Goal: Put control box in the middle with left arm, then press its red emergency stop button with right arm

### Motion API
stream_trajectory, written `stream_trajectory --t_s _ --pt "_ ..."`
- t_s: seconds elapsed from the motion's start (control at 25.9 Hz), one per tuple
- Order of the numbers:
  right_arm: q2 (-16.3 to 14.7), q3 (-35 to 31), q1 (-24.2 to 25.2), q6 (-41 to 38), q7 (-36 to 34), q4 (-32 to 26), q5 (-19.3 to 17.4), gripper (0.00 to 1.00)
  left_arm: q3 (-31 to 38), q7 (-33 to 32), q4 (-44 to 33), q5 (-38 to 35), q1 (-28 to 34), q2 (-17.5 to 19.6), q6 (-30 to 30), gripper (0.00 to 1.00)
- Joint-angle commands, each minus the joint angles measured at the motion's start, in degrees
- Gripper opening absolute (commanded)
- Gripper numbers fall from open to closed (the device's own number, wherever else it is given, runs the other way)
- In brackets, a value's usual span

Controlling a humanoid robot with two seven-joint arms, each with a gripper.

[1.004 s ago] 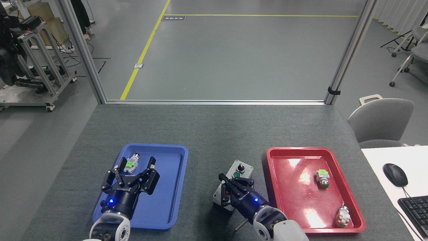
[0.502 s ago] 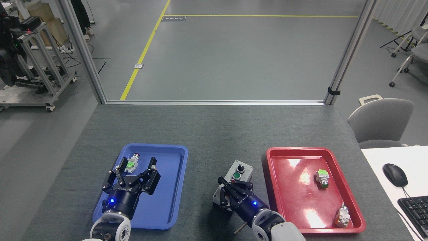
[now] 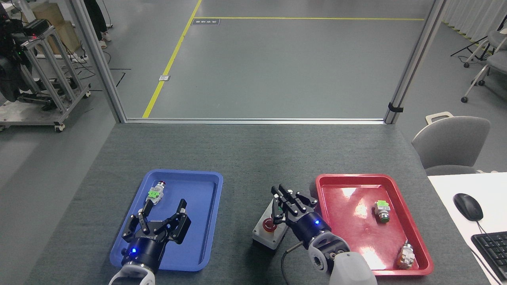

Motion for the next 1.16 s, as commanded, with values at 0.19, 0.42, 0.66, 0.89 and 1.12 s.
stream_trajectory --t_s 0.19,0.42,0.66,0.89,1.12 --pt "-3.3 -13.1 -3.0 4.3 0.2 -3.6 -8.0 1.00 0.1 0.5 0.1 0.3 2.6 -0.5 0.1 0.99" --pt "-5.8 -13.0 1.1 16.4 0.1 -3.8 -8.0 1.00 0.1 0.5 0.0 0.3 2.6 -0.5 0.1 0.99" --pt "-6.5 -12.8 7.3 16.1 0.0 -7.3 -7.9 1.00 0.1 0.6 0.1 0.3 2.6 -0.5 0.1 0.99" --pt "-6.4 -12.7 11.6 16.1 -0.2 -10.6 -7.8 1.00 0.1 0.6 0.1 0.3 2.6 -0.5 0.1 0.99" --pt "-6.3 -12.7 10.9 16.5 0.1 -10.6 -7.9 1.00 0.1 0.6 0.1 0.3 2.6 -0.5 0.1 0.99"
